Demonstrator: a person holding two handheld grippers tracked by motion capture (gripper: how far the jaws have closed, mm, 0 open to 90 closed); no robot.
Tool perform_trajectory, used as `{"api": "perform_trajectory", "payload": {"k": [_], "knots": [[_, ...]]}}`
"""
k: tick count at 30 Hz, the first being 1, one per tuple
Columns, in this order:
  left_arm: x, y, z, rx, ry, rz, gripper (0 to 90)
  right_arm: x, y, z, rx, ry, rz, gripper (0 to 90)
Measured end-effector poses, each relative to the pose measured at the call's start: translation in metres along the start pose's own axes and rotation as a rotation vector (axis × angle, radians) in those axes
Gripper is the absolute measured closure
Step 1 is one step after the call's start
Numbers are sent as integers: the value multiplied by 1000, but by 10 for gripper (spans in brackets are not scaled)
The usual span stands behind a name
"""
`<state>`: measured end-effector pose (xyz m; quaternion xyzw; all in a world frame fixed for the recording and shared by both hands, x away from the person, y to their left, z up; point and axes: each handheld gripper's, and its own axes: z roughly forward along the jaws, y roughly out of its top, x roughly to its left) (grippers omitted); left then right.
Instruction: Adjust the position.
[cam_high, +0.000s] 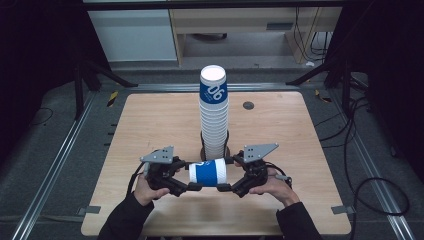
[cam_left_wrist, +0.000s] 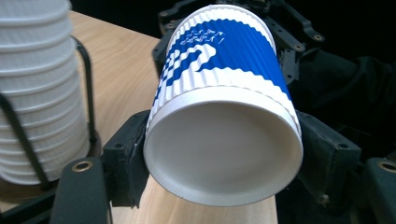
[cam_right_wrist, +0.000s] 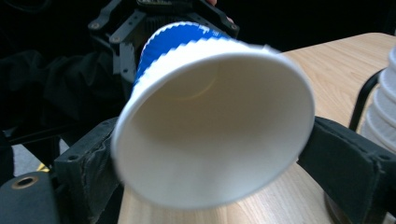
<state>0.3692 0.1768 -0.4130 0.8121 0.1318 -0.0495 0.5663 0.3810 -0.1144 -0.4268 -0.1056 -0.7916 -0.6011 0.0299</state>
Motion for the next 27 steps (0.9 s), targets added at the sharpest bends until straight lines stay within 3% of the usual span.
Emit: {"api": "perform_trajectory", "payload": {"k": [4, 9, 11, 16, 22, 27], "knots": [[-1, -2, 5, 13, -19, 1, 269, 1, -1, 2, 6, 33, 7, 131], [-1, -1, 4, 17, -16, 5, 268, 1, -2, 3, 11, 50, 16, 151], [-1, -1, 4, 21, 3, 11, 260, 1, -2, 3, 16, 51, 10, 157], [0, 0, 2, 72, 26, 25, 158, 0, -1, 0, 38, 31, 8, 162], [5, -4, 0, 218, 75, 46, 114, 0, -3, 0, 131, -19, -11, 161], [5, -11, 15, 347, 95, 87, 96, 1, -7, 10, 221, -33, -29, 159]]}}
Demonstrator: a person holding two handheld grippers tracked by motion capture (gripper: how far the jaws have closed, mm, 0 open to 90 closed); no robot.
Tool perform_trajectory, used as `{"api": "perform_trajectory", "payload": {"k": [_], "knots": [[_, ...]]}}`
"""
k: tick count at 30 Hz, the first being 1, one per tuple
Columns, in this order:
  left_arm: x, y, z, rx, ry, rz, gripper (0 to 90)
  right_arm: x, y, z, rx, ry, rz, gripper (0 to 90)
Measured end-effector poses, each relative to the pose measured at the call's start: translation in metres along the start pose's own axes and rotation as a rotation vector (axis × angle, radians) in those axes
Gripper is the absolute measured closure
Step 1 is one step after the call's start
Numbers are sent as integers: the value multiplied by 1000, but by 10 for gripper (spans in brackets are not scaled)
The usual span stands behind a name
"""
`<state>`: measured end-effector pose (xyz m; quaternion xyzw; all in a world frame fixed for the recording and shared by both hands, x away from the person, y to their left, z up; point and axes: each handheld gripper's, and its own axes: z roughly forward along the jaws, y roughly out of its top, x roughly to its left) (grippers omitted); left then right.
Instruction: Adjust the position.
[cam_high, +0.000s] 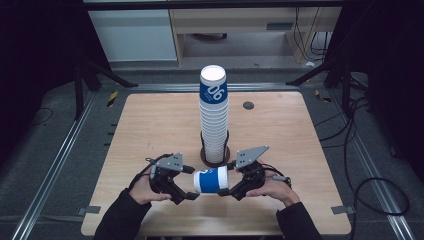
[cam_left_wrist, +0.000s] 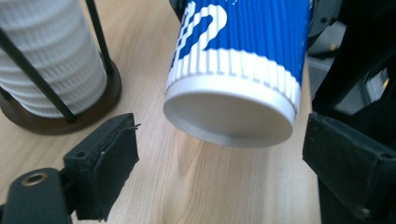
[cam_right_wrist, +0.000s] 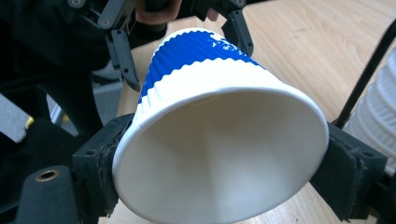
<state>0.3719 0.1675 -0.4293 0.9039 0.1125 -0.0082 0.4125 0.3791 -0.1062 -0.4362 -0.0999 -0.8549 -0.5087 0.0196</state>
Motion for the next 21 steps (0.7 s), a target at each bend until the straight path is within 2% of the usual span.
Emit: {"api": "perform_trajectory", "payload": {"k": [7, 11, 18, 21], "knots": [[-8, 1, 16, 92, 1, 60, 105, 5, 0, 16, 99, 4, -30, 158], [-10, 1, 22, 131, 2, 76, 132, 6, 0, 22, 119, 19, -40, 157], [-11, 1, 24, 142, 3, 86, 263, 7, 0, 26, 141, 18, -50, 157], [-12, 0, 25, 148, 4, 88, 274, 7, 0, 26, 144, 16, -52, 157]]}}
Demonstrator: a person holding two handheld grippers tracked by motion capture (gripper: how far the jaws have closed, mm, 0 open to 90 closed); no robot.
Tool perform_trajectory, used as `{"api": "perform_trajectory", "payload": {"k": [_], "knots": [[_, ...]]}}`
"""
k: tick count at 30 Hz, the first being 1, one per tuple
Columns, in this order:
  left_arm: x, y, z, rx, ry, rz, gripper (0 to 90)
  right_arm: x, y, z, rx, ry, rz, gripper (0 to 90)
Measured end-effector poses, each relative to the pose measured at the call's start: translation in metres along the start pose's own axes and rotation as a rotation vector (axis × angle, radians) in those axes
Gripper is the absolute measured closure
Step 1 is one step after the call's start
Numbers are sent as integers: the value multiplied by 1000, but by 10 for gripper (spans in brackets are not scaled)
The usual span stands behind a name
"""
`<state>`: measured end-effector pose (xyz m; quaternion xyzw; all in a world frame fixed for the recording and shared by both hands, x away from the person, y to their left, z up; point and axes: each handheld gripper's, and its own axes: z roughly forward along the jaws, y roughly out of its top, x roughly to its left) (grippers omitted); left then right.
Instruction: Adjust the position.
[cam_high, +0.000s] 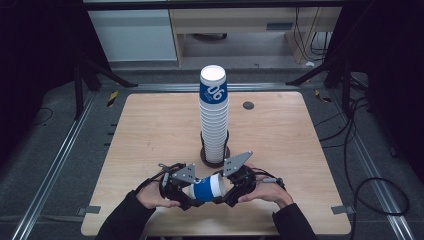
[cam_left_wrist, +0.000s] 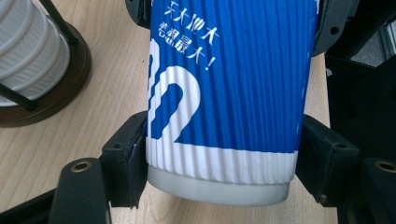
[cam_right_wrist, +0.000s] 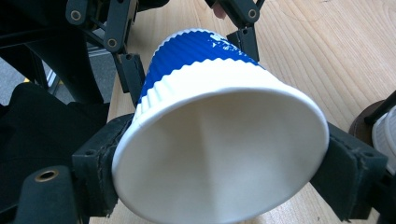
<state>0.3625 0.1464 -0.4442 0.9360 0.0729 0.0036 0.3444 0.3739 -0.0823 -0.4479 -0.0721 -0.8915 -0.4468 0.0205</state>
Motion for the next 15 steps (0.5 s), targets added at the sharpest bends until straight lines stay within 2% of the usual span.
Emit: {"api": "perform_trajectory", "payload": {"k": [4, 8, 13, 15], "knots": [[0, 0, -1, -1, 6, 5, 277, 0, 0, 1, 2, -1, -3, 148], [0, 0, -4, -23, 10, 1, 278, -1, 0, -2, -27, -3, -5, 101], [5, -3, -13, -58, 18, -18, 278, -3, 1, -13, -100, -19, 21, 70], [7, -4, -18, -78, 26, -30, 278, -5, 2, -20, -131, -48, 26, 67]]}}
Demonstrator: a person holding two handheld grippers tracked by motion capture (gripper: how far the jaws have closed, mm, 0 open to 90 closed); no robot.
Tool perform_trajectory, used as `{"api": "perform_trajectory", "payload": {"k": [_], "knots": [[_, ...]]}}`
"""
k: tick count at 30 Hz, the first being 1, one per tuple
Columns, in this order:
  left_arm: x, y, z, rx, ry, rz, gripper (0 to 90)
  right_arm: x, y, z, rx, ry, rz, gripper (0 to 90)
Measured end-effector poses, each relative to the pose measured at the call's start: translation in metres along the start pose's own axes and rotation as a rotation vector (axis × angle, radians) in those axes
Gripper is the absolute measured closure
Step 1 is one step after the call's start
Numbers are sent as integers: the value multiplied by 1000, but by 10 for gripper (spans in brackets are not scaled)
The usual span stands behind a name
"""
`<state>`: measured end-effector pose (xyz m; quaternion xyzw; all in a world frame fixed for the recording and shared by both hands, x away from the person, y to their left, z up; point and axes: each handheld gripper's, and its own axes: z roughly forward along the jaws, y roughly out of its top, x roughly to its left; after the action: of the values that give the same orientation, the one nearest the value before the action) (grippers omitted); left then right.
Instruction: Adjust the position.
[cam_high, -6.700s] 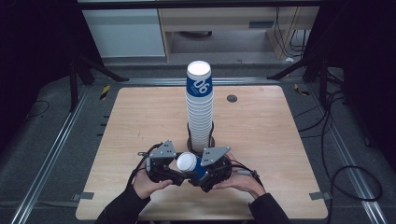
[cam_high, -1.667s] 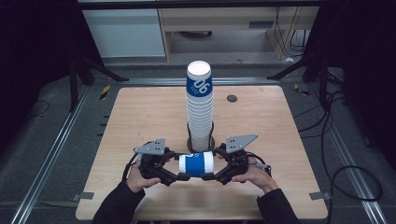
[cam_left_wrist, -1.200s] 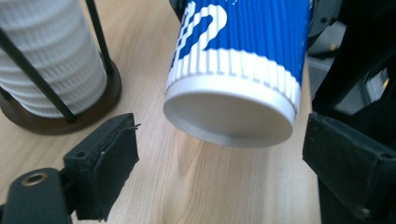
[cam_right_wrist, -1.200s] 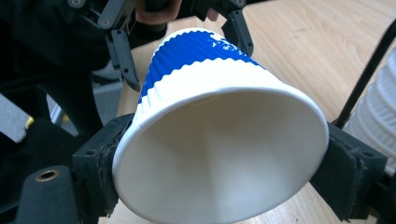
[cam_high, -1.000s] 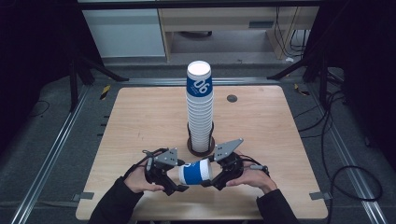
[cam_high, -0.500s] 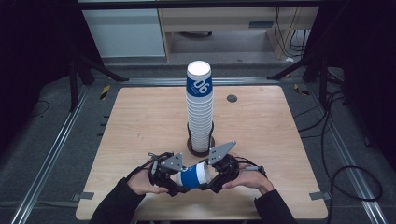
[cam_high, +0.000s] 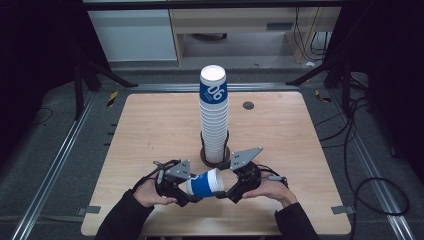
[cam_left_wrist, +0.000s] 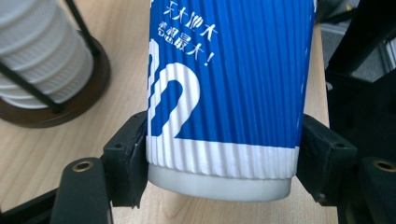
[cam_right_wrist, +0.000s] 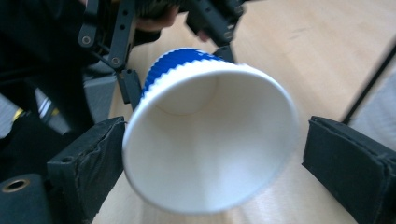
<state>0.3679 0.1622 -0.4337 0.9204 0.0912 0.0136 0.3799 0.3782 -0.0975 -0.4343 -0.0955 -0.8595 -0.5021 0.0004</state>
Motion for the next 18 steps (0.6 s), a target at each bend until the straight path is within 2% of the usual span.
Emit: {"api": "perform_trajectory", "payload": {"k": [5, 6, 8, 12, 16, 18], "knots": [[6, -4, -14, -82, 34, -37, 278, -4, 3, -17, -85, -41, 27, 68], [6, -4, -14, -82, 34, -37, 278, -5, 3, -19, -94, -43, 32, 67], [8, -4, -22, -151, 54, -59, 278, -5, 3, -22, -110, -51, 36, 66], [6, -2, -27, -224, 75, -67, 278, -7, 3, -23, -134, -63, 52, 66], [1, 2, -24, -251, 81, -55, 278, -6, 4, -20, -172, -34, 68, 69], [-2, 4, -21, -249, 68, -46, 278, -5, 5, -19, -182, -20, 68, 71]]}}
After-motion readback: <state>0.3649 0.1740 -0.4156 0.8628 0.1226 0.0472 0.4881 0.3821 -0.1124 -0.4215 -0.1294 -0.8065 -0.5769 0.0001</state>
